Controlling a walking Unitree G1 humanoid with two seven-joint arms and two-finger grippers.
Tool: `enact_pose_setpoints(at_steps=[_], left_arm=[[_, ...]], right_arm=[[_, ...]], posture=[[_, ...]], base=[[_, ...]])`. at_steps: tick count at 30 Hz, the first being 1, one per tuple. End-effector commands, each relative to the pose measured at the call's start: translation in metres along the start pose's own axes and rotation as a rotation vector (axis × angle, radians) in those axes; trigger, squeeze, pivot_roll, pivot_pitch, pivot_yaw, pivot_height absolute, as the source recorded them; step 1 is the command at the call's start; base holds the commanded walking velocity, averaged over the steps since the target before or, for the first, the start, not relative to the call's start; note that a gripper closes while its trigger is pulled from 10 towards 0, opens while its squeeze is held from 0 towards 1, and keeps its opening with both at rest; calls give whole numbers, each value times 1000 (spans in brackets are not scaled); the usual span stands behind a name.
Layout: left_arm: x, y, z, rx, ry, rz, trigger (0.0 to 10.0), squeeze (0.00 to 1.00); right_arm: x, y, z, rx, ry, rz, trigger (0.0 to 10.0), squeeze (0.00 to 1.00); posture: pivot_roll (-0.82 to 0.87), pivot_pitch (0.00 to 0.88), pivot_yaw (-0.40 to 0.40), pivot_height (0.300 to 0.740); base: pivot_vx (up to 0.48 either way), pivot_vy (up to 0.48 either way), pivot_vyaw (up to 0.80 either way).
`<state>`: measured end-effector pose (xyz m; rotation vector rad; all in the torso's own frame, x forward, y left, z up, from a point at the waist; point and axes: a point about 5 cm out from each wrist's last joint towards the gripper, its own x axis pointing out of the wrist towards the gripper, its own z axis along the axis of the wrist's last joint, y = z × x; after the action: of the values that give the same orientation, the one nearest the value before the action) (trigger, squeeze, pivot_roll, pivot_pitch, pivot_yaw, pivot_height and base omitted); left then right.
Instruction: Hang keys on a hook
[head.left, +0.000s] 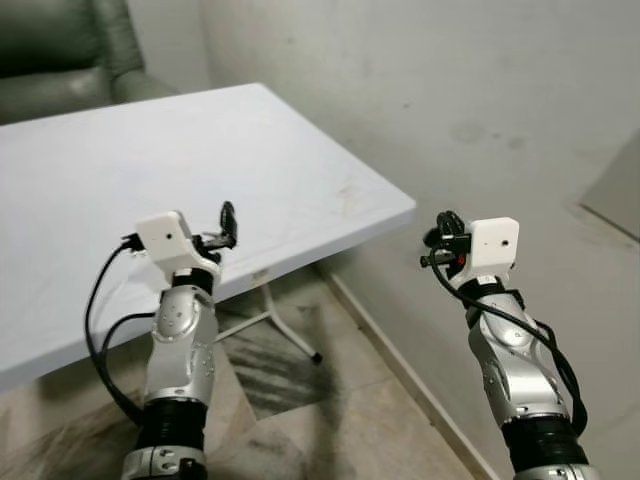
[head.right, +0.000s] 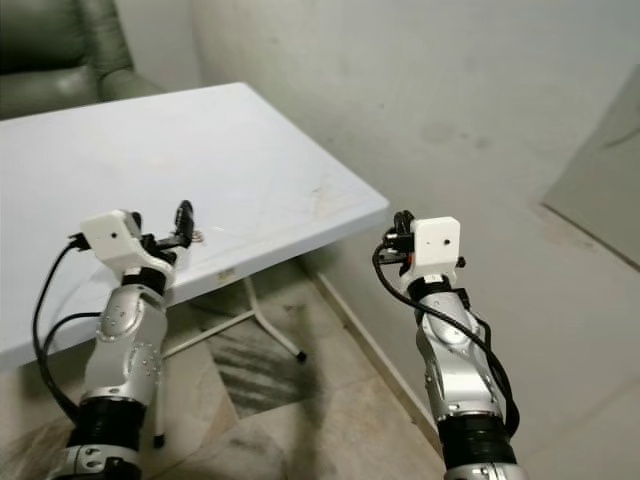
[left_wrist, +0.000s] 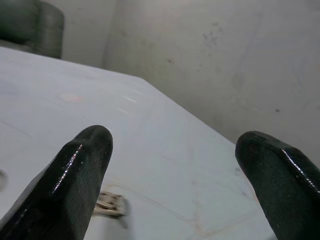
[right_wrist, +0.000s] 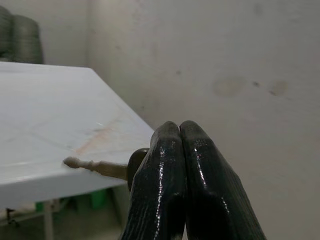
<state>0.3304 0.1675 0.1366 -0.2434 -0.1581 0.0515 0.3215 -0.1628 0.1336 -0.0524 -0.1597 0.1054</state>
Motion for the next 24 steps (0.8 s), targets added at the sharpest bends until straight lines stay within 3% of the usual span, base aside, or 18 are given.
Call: enact_pose_setpoints(at_steps=[1,24], left_arm=[[2,1,2,15,3,10,10000,0],[1,1,3,43,0,-19,10000,0]], right_arm=[[2,-2,6,-4,-22,-3,10000,0],[1,0,4,3,-16,-8,10000,0]], posture=[[14,0,-59,740],[17,0,-58,740]], base=[[0,0,-781],[0,0,-781]])
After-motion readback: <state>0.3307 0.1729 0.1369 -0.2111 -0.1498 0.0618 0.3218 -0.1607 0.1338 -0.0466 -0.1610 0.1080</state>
